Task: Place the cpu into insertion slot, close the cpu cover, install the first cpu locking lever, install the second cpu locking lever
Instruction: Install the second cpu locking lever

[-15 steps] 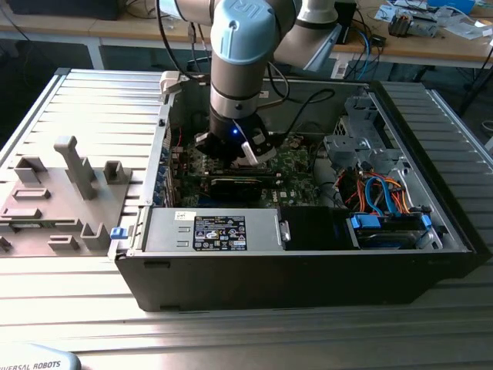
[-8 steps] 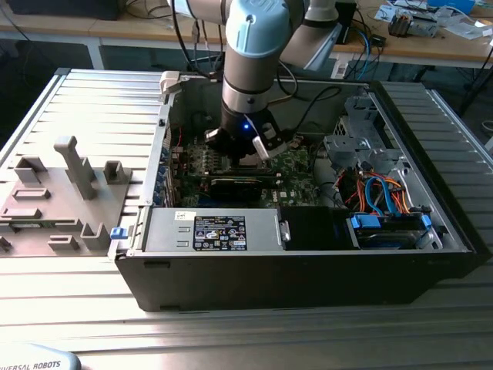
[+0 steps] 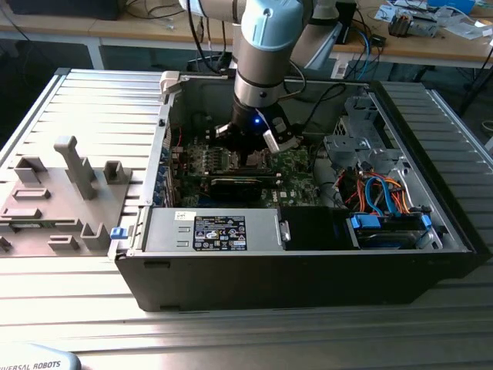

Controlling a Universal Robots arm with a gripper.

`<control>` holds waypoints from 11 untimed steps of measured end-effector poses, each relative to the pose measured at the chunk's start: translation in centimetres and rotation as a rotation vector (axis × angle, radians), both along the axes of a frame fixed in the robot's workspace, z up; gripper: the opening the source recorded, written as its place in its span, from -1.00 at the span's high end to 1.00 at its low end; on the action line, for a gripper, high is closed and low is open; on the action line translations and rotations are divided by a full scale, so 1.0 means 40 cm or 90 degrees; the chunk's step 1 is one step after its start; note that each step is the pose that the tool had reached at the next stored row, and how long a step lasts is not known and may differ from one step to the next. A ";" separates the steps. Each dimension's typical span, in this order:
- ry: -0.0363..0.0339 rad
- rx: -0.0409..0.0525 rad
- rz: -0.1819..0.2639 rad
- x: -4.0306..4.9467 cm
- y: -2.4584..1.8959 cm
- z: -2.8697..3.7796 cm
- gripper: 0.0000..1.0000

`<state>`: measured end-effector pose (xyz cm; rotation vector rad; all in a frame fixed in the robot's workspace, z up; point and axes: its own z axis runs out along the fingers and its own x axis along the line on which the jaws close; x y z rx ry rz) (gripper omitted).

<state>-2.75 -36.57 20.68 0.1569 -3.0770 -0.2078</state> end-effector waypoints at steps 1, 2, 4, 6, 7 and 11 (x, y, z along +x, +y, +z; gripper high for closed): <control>0.0005 -0.0031 0.000 0.006 0.004 0.000 0.79; 0.0010 -0.0098 0.000 0.014 0.011 0.000 0.79; 0.0013 -0.0219 0.000 0.023 0.020 0.000 0.79; 0.0013 -0.0425 0.000 0.027 0.039 0.007 0.79; 0.0014 -0.0445 0.000 0.027 0.041 0.013 0.79; 0.0013 -0.0477 0.000 0.028 0.045 0.067 0.79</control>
